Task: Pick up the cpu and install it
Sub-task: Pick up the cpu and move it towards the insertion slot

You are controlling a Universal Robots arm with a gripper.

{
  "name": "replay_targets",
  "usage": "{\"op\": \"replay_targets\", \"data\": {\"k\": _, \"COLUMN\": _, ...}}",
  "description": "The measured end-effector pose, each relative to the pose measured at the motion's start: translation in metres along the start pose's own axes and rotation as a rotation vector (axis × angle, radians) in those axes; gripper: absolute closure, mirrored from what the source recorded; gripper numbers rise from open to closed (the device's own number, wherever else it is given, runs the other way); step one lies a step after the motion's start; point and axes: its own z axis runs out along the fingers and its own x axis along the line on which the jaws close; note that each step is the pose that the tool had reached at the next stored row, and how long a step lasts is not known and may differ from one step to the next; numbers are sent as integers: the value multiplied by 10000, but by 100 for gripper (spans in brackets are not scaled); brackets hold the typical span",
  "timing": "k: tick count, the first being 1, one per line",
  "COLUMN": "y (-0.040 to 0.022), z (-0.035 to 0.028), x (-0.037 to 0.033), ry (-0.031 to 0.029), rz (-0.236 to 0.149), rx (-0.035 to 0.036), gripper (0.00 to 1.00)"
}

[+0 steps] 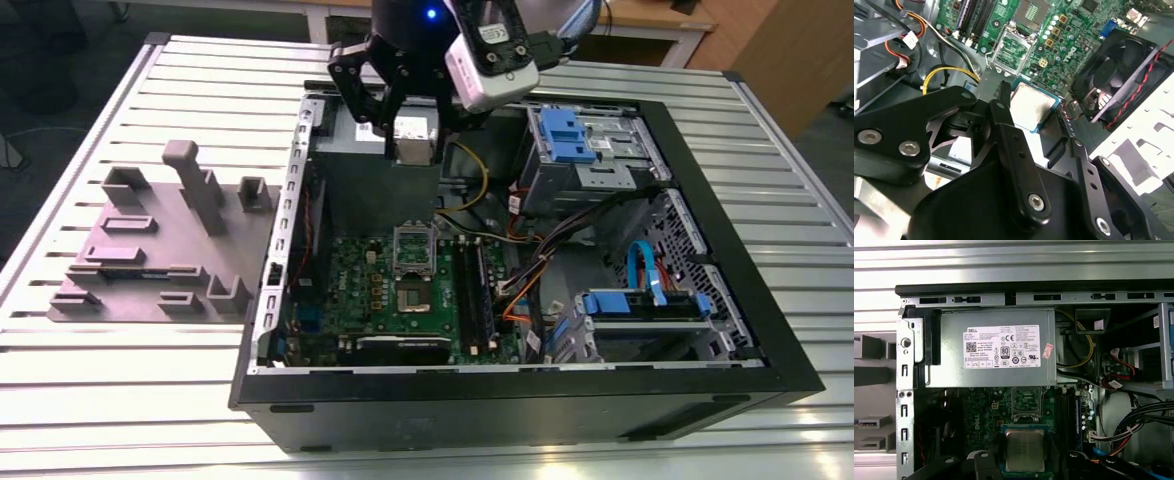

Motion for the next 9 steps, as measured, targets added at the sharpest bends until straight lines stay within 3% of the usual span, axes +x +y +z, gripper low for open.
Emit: {"op": "replay_targets", "data": {"k": 9, "y": 6, "z": -1, "x": -154, "ry": 1, "rz": 0, "rx": 0, "gripper": 53}}
